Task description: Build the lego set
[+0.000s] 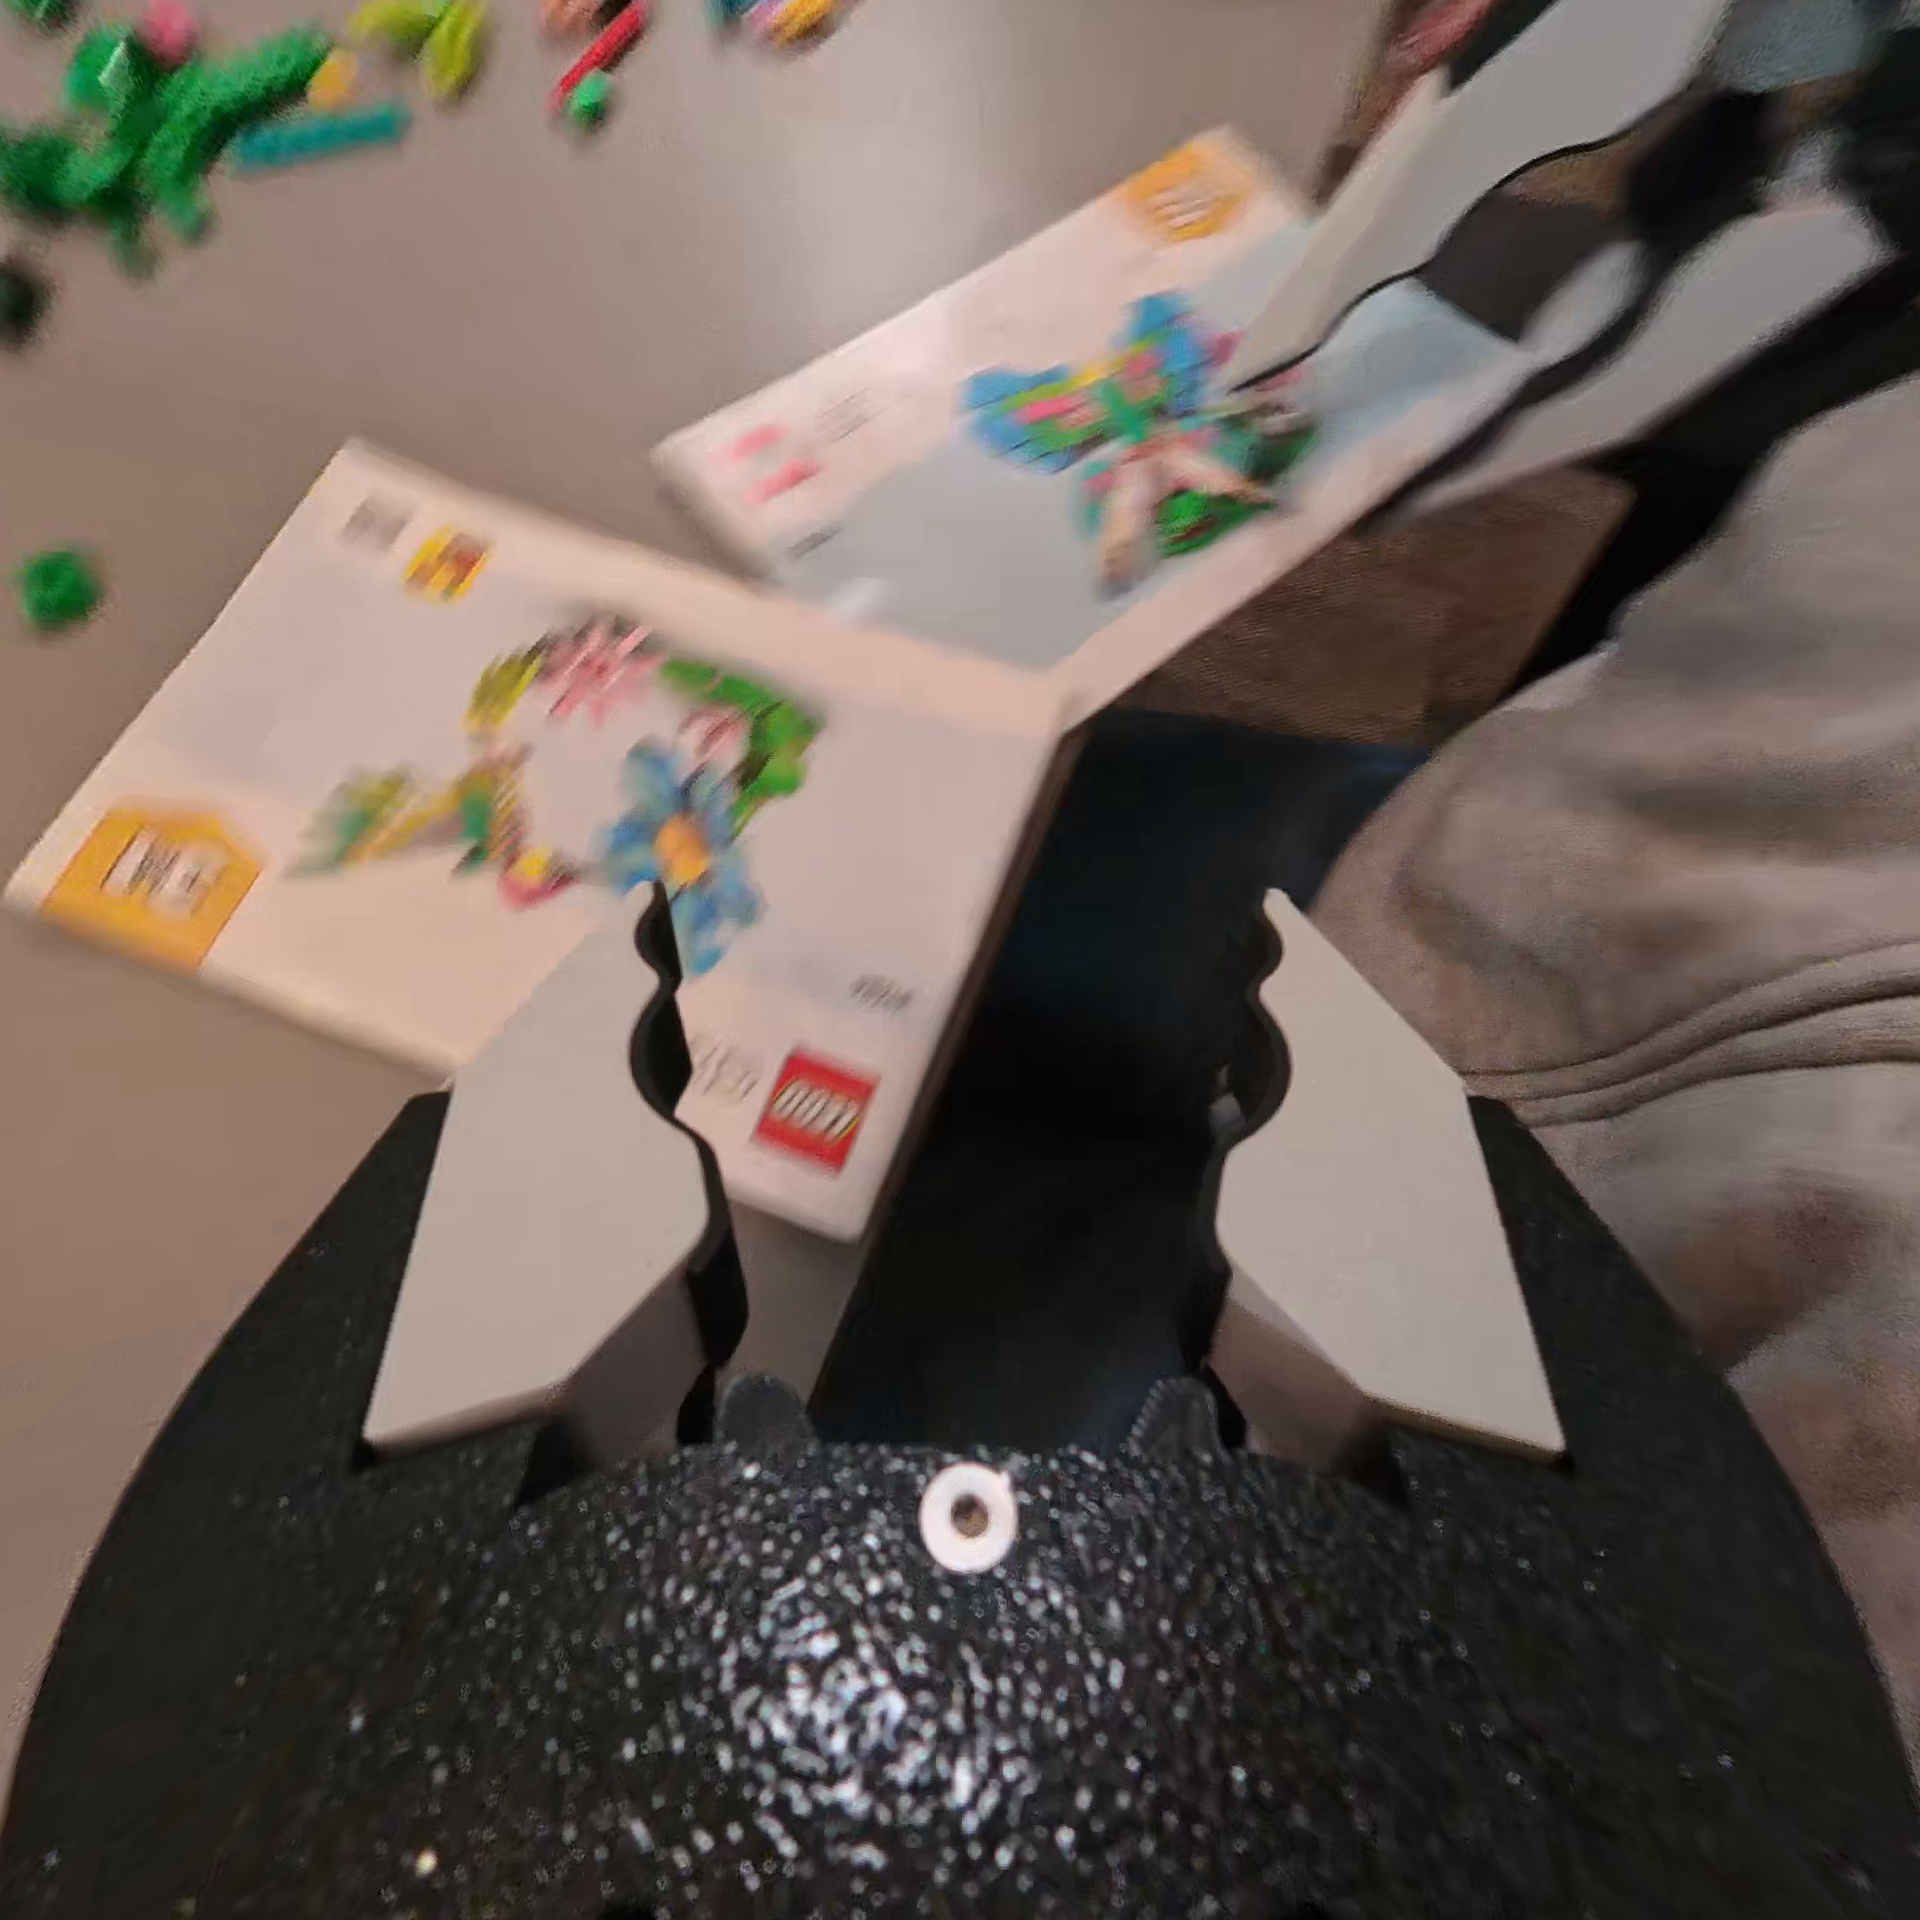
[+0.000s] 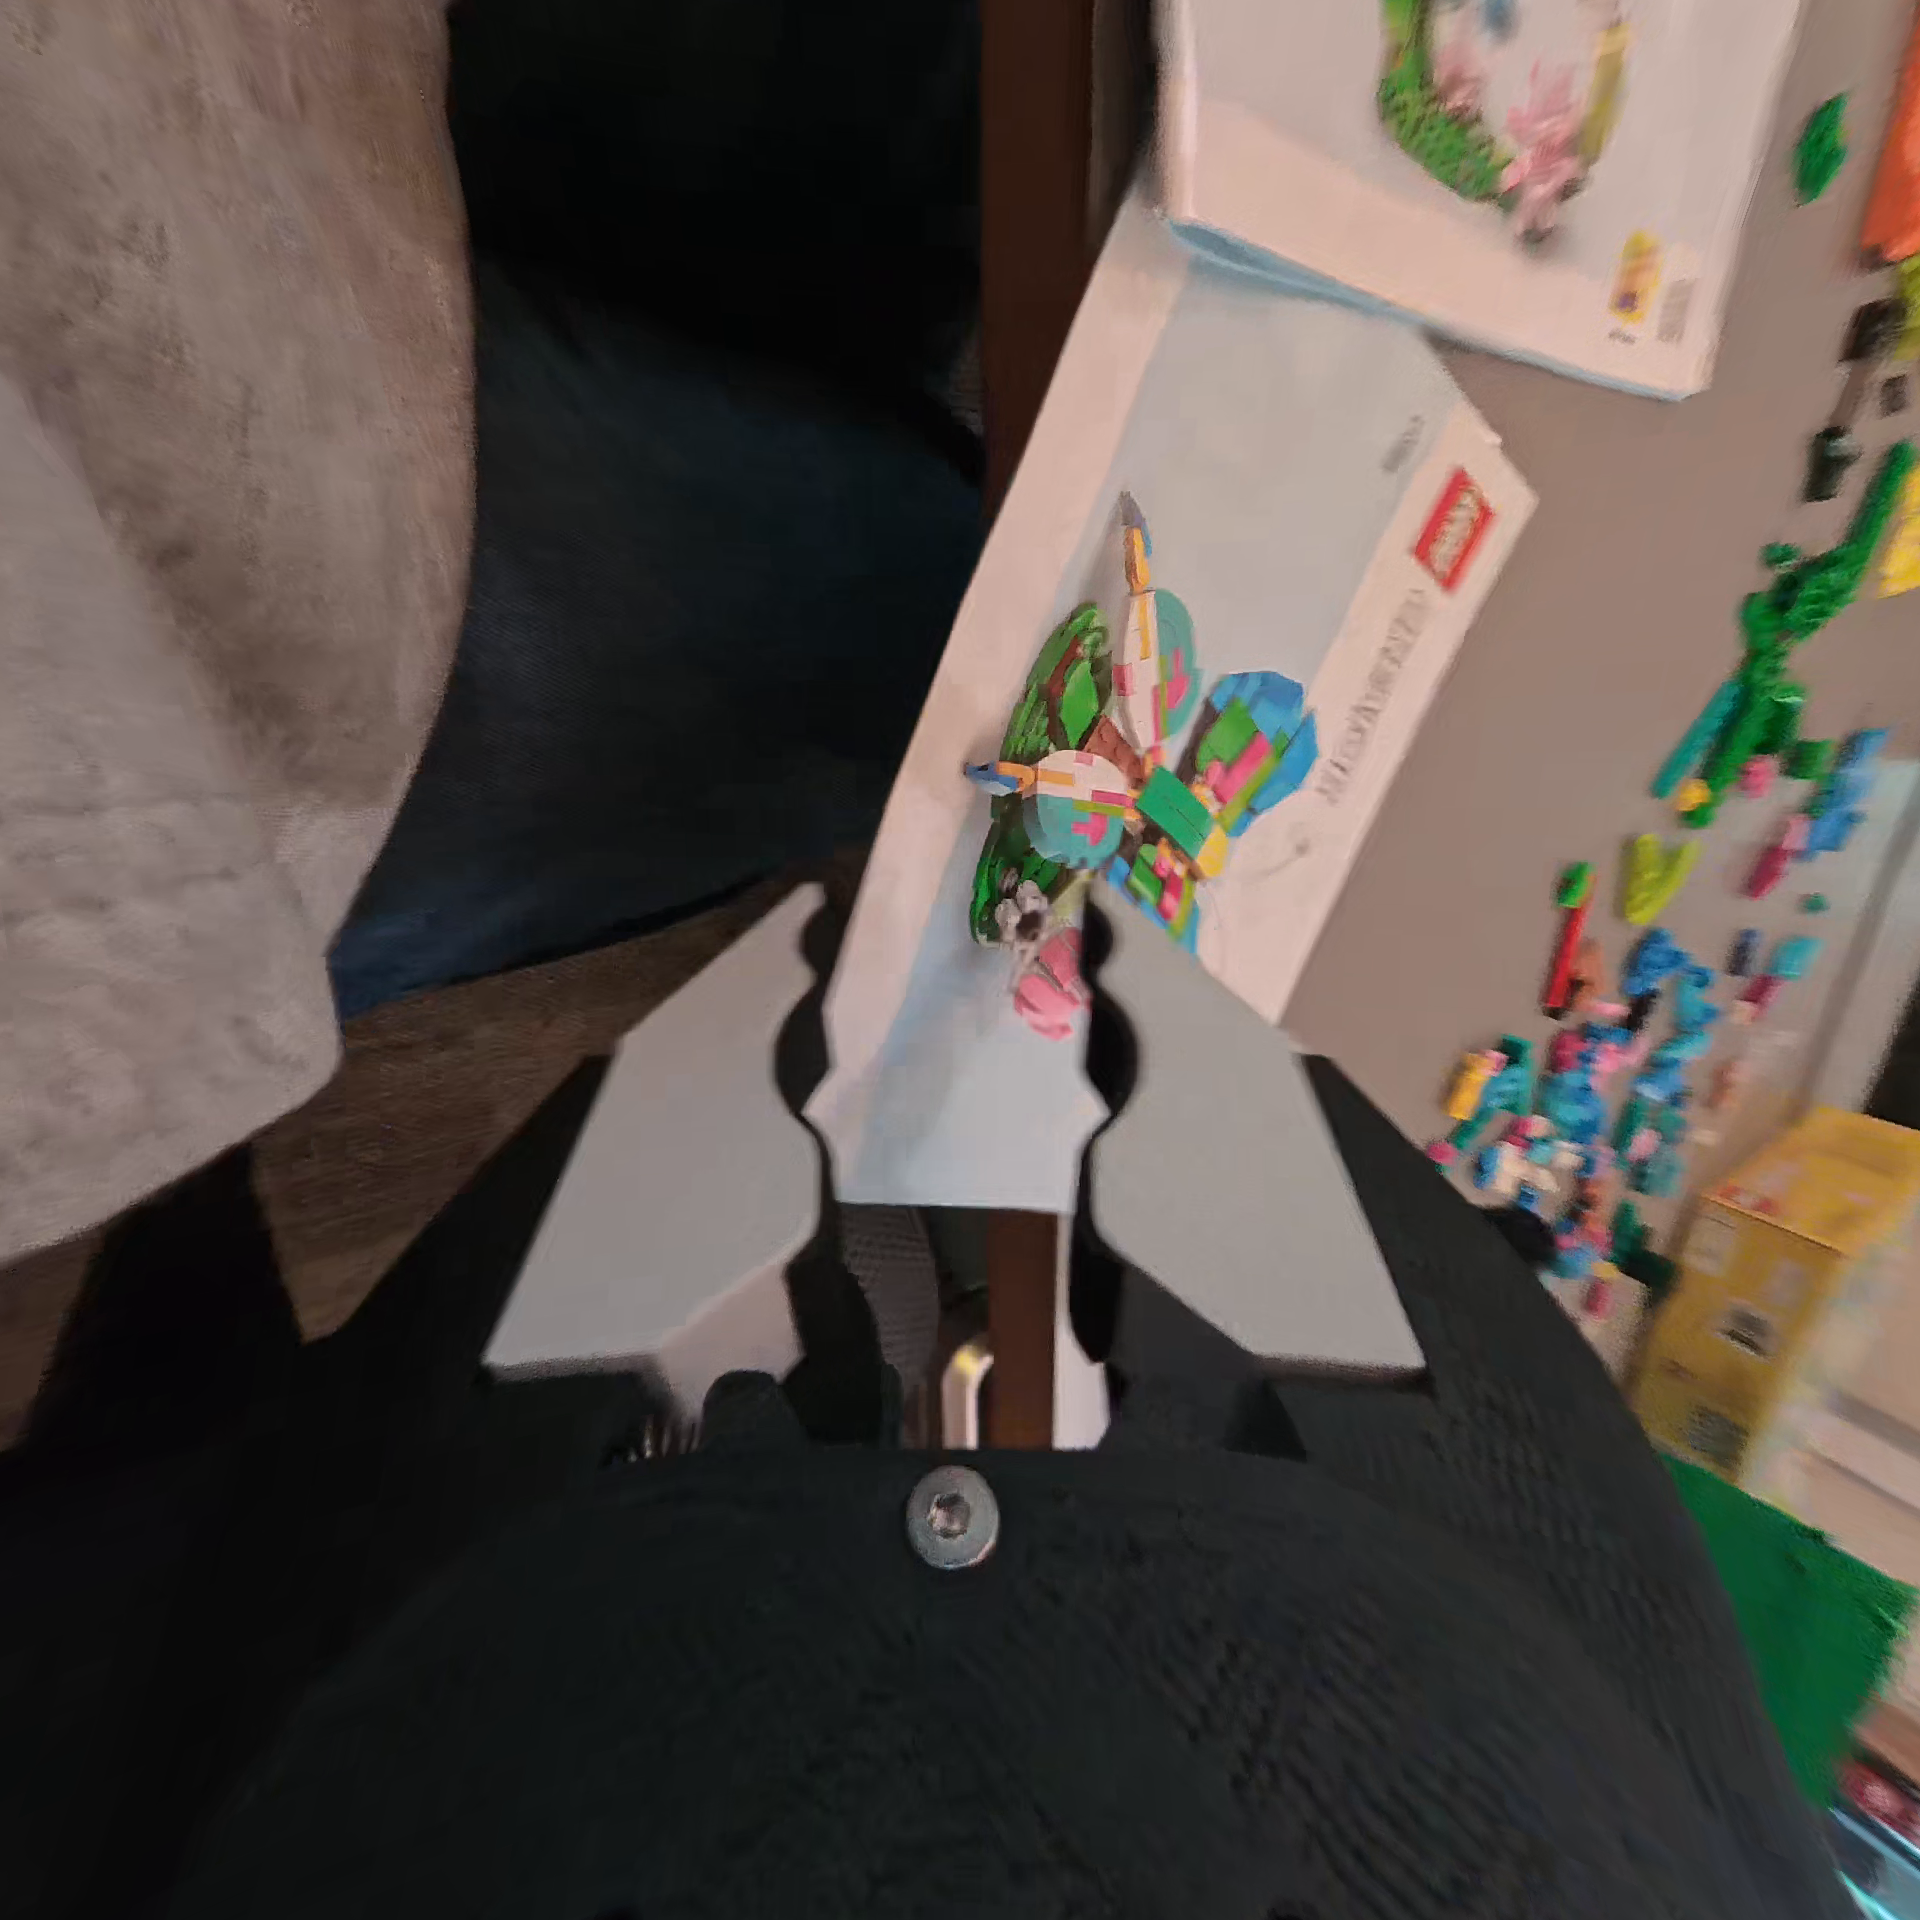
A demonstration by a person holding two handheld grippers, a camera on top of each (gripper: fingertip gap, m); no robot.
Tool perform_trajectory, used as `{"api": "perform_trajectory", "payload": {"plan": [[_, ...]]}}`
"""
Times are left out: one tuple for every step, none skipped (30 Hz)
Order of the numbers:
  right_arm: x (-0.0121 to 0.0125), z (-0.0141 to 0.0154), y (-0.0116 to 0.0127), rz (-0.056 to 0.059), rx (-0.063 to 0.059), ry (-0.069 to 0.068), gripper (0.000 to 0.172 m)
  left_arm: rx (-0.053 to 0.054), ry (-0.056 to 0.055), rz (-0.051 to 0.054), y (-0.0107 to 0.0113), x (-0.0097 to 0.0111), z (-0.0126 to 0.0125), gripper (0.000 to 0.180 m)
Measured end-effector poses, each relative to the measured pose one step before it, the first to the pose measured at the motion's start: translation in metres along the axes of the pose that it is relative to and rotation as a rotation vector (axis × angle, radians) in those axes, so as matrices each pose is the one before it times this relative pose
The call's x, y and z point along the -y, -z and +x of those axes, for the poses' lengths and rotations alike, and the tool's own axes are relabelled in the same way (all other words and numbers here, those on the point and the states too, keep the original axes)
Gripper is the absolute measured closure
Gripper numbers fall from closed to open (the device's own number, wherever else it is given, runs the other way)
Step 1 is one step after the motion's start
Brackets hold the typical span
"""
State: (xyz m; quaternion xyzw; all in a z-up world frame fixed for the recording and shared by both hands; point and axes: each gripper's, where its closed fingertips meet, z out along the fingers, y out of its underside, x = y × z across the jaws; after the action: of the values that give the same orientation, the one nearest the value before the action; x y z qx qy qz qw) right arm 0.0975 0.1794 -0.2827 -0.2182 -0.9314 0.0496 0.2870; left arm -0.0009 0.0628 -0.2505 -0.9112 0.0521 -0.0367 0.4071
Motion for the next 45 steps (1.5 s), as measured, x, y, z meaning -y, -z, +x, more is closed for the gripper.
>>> {"api": "perform_trajectory", "payload": {"plan": [[0.00183,0.00816,0.00619,0.0111,-0.0537,0.0078,0.151,-0.0344,-0.062,0.0193,-0.00502,0.00837,0.0141,0.077],[0.00192,0.00984,0.00646,0.0141,-0.0544,0.0024,0.165,-0.022,-0.067,0.0127,-0.00596,0.00775,0.01131,0.079],[0.00158,0.00922,0.00562,0.0116,-0.041,-0.0022,0.172,-0.0106,-0.0652,0.0034,-0.00653,0.00751,0.00762,0.082],[0.00192,0.00792,0.00429,0.0118,-0.0304,-0.0048,0.172,-0.0005,-0.0645,-0.0086,-0.0065,0.00705,0.00371,0.085],[0.00172,0.00801,0.0029,0.0106,-0.0326,-0.0032,0.172,0.018,-0.0617,-0.0008,-0.00603,0.00902,-0.00102,0.088],[0.00135,0.00804,0.00212,0.0091,-0.0339,-0.0024,0.172,0.015,-0.0607,0.007,-0.00604,0.01021,-0.00199,0.092],[0.00108,0.00752,0.00165,0.0072,-0.0294,-0.0064,0.172,0.0083,-0.0599,0.0073,-0.00649,0.0091,-0.00202,0.095],[0.00093,0.00682,0.00173,0.0068,-0.0221,-0.0129,0.172,0.0201,-0.0518,0.0037,-0.00713,0.00687,-0.00464,0.1],[0.0017,0.0066,0.00232,0.011,-0.0186,-0.0189,0.172,0.0279,-0.0438,-0.0026,-0.00737,0.00415,-0.00622,0.106],[0.00209,0.00669,0.00263,0.0147,-0.0196,-0.018,0.172,0.0249,-0.0366,-0.0074,-0.00707,0.00168,-0.00551,0.112],[0.00196,0.00537,0.0029,0.0145,-0.0133,-0.0128,0.172,0.031,-0.0265,-0.0104,-0.00619,0.00004,-0.00645,0.119],[0.00218,0.00333,0.00253,0.0165,-0.0031,-0.008,0.172,0.0428,-0.0162,-0.0091,-0.00492,-0.00056,-0.00798,0.133],[0.00221,0.00145,0.00182,0.0201,0.006,-0.0045,0.171,0.042,-0.0138,-0.0017,-0.00323,0.00016,-0.00766,0.161],[0.00134,0.00188,0.00087,0.0144,-0.0004,0.0005,0.168,0.0315,-0.0124,0.0117,-0.00152,0.00223,-0.00584,0.18],[-0.00138,0.00192,-0.00073,-0.0074,-0.0042,0.0143,0.152,0.013,-0.0048,0.0122,-0.00068,0.00293,-0.00278,0.18],[-0.00562,0.00112,-0.00212,-0.0378,-0.002,0.0271,0.136,-0.0102,-0.0068,0.003,-0.0005,0.00246,0.00068,0.18],[-0.00601,0.00109,-0.00264,-0.0406,-0.0052,0.0353,0.121,-0.0028,-0.015,0.0104,0.00022,0.00342,0.00066,0.18],[-0.00438,0.00012,-0.0025,-0.0255,-0.0027,0.0426,0.105,0.0123,-0.0257,0.016,0.00071,0.0037,-0.00066,0.18],[-0.00271,0.00183,-0.00173,-0.013,-0.015,0.0396,0.089,0.0175,-0.0302,0.0114,0.00122,0.00257,-0.00108,0.18],[-0.00155,0.00099,-0.00053,-0.0045,-0.009,0.0355,0.094,0.0185,-0.0169,0.0093,0.00149,0.0019,-0.00172,0.18],[-0.00013,0.00173,0.00052,0.0032,-0.0119,0.0274,0.103,0.0145,-0.0021,0.0081,0.00155,0.00101,-0.00185,0.18],[0.00162,0.00283,0.00165,0.0135,-0.018,0.0197,0.117,0.0117,0.0161,0.0104,0.00182,0.00087,-0.00236,0.18],[0.00315,0.00246,0.00229,0.0231,-0.0134,0.0164,0.133,0.0114,0.0352,0.0165,0.00247,0.00145,-0.00343,0.18],[0.00358,0.00285,0.00255,0.0242,-0.014,0.0131,0.16,0.009,0.048,0.0208,0.0029,0.00242,-0.00437,0.18],[0.00191,0.00626,0.00206,0.0149,-0.0317,0.0108,0.171,-0.0021,0.0527,0.0292,0.00343,0.00429,-0.0032,0.169],[-0.00162,0.00936,0.00175,-0.0032,-0.0392,0.0095,0.171,-0.0054,0.054,0.0313,0.00355,0.00528,-0.00299,0.156],[-0.00642,0.01065,0.00192,-0.0214,-0.0293,0.0005,0.172,-0.0038,0.055,0.0324,0.00391,0.00628,-0.00313,0.142],[-0.01048,0.01491,0.0022,-0.0301,-0.0363,-0.0134,0.171,-0.0114,0.0456,0.014,0.00383,0.0039,-0.00199,0.129],[-0.01428,0.01933,0.00256,-0.035,-0.0469,-0.0185,0.171,-0.0005,0.0373,0.0043,0.00411,0.00156,-0.00324,0.116],[-0.01815,0.02286,0.00224,-0.0456,-0.0526,-0.0222,0.172,0.0107,0.0276,0.0099,0.00485,0.00121,-0.00462,0.103],[-0.02145,0.02512,0.00118,-0.0561,-0.0537,-0.0258,0.172,0.0188,0.0201,0.0186,0.00584,0.00154,-0.00534,0.102],[-0.02298,0.0261,-0.0004,-0.0602,-0.0514,-0.0288,0.172,0.0209,0.0159,0.0197,0.00623,0.00105,-0.00557,0.104],[-0.02411,0.02574,-0.0025,-0.0658,-0.0435,-0.0303,0.172,0.0239,0.0189,0.012,0.00588,-0.00057,-0.00643,0.106],[-0.02482,0.02493,-0.00491,-0.073,-0.0371,-0.0281,0.172,0.0246,0.0247,0.0043,0.00545,-0.00191,-0.0069,0.107],[-0.02455,0.02274,-0.00806,-0.0777,-0.0255,-0.027,0.172,0.0161,0.0287,0.0019,0.00499,-0.00255,-0.00609,0.107],[-0.02305,0.02051,-0.01093,-0.078,-0.0177,-0.0238,0.172,0.0071,0.0323,0.0044,0.00452,-0.00251,-0.00509,0.107],[-0.02036,0.01884,-0.01372,-0.0688,-0.0196,-0.0175,0.172,0.0017,0.0358,0.0074,0.00413,-0.00206,-0.00438,0.109],[-0.01964,0.01535,-0.01629,-0.0743,-0.012,-0.0189,0.172,0.0008,0.0356,0.0066,0.00347,-0.00192,-0.00435,0.109],[-0.01888,0.01349,-0.01763,-0.0803,-0.0189,-0.0235,0.171,0.0059,0.0318,0.0049,0.00298,-0.00189,-0.005,0.109],[-0.01694,0.01038,-0.01803,-0.0761,-0.0249,-0.0218,0.172,0.0079,0.0263,0.0046,0.00272,-0.00151,-0.00487,0.109],[-0.01458,0.00597,-0.01749,-0.0667,-0.0295,-0.0126,0.172,0.0056,0.0212,0.0046,0.00259,-0.00084,-0.00395,0.109],[-0.01331,-0.00405,-0.01669,-0.0607,-0.0035,0.0119,0.172,0.0047,0.0154,0.0017,0.00262,-0.00097,-0.00338,0.109],[-0.01352,-0.01563,-0.0156,-0.0645,0.0369,0.04,0.172,0.0096,0.0123,-0.0008,0.00265,-0.00105,-0.00363,0.108],[-0.01295,-0.02499,-0.01492,-0.0668,0.0707,0.0566,0.171,0.0087,0.0111,-0.0024,0.00275,-0.00119,-0.00322,0.108],[-0.00974,-0.03328,-0.01417,-0.0506,0.1078,0.0694,0.17,0.0041,0.0107,-0.0035,0.00278,-0.0014,-0.00263,0.107]]}}
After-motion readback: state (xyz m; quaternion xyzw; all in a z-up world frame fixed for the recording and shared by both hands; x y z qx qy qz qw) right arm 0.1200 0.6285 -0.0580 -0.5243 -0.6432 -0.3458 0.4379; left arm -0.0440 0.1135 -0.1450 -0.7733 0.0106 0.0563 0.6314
